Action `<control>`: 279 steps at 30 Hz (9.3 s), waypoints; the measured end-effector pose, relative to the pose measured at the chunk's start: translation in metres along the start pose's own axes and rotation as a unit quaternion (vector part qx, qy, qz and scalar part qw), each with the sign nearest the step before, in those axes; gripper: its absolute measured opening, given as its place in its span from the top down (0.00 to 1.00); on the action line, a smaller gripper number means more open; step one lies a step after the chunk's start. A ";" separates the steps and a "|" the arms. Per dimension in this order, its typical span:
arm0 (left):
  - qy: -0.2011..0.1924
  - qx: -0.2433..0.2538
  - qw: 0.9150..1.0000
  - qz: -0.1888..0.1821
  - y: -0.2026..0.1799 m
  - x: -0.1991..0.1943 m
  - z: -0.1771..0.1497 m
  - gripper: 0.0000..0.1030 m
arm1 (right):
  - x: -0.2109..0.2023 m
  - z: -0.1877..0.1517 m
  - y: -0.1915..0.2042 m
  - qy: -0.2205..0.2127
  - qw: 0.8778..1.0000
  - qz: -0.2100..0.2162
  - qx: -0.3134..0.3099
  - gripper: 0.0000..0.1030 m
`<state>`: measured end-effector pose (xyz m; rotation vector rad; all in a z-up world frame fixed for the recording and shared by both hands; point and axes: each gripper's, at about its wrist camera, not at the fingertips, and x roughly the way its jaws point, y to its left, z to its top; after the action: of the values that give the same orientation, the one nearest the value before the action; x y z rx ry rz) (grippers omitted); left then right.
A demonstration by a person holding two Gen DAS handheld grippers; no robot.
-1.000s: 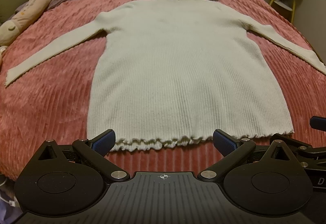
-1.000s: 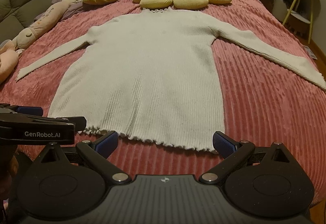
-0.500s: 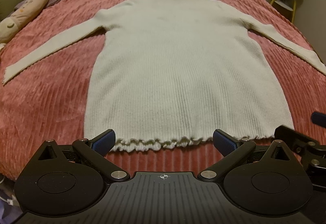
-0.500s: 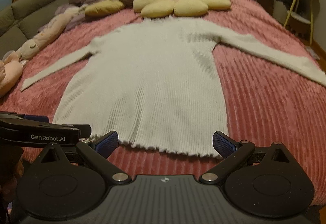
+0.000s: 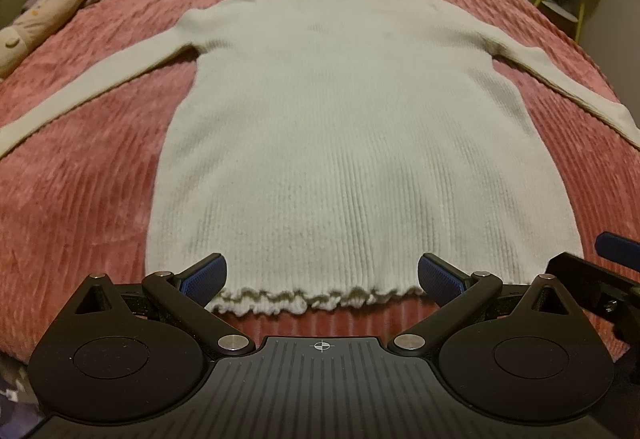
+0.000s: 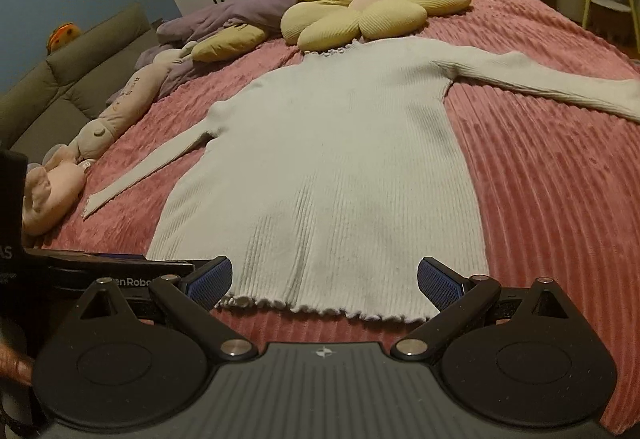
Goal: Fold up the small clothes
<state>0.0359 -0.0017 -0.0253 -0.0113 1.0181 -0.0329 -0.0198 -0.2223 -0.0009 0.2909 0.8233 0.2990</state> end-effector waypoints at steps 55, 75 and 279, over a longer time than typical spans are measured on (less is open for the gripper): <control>-0.035 -0.046 0.973 -0.222 -0.034 0.123 0.191 0.00 | 0.074 0.101 -0.170 -0.150 0.969 -0.050 0.191 0.59; 0.105 -0.126 0.932 -0.323 -0.094 0.207 0.229 0.83 | 0.054 0.051 -0.206 -0.154 0.959 -0.041 0.232 0.55; -0.160 -0.140 0.976 -0.053 0.095 0.106 0.145 0.38 | 0.152 0.118 -0.053 -0.037 0.997 -0.071 0.002 0.56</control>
<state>0.2176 0.0893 -0.0418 -0.3194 0.6917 0.0155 0.1741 -0.2313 -0.0462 0.2454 0.7675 0.1530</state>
